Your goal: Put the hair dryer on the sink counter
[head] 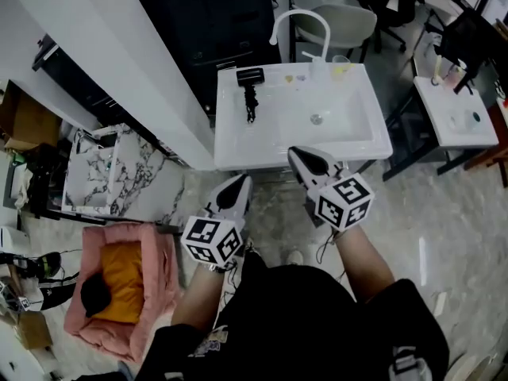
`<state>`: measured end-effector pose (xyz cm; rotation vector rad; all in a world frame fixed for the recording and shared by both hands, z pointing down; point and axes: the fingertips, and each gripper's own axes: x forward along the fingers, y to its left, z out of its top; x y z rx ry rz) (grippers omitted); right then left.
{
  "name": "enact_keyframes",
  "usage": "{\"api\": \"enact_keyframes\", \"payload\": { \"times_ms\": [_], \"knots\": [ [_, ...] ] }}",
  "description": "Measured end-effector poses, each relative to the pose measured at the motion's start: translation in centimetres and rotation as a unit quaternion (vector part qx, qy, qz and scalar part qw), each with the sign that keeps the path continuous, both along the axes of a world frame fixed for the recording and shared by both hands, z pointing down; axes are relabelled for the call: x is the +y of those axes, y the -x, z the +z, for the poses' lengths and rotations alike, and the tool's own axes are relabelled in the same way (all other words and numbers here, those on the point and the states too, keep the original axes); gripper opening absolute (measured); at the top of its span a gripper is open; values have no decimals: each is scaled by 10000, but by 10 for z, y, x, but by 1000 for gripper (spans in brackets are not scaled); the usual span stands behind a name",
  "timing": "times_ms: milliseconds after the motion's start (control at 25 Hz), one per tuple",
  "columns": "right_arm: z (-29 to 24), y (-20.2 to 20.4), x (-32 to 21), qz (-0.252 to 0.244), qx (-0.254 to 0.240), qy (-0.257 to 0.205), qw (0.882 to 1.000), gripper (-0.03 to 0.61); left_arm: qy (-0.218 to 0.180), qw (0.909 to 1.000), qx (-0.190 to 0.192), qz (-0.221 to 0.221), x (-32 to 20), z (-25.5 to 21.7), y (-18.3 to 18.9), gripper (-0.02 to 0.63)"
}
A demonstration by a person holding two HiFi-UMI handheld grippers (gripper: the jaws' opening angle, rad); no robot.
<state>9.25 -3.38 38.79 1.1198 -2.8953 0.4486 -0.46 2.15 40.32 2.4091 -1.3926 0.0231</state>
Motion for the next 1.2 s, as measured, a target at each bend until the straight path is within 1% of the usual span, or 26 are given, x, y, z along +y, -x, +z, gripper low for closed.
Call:
{"api": "enact_keyframes", "payload": {
  "times_ms": [200, 560, 1200],
  "knots": [
    [-1, -7, 12, -119, -14, 25, 9999, -2, -1, 10000, 66, -70, 11, -1, -11, 0],
    [-4, -14, 25, -108, -12, 44, 9999, -2, 2, 10000, 88, -10, 19, -3, -21, 0],
    [0, -12, 33, -191, 51, 103, 9998, -2, 13, 9999, 68, -73, 24, -3, -21, 0]
  ]
}}
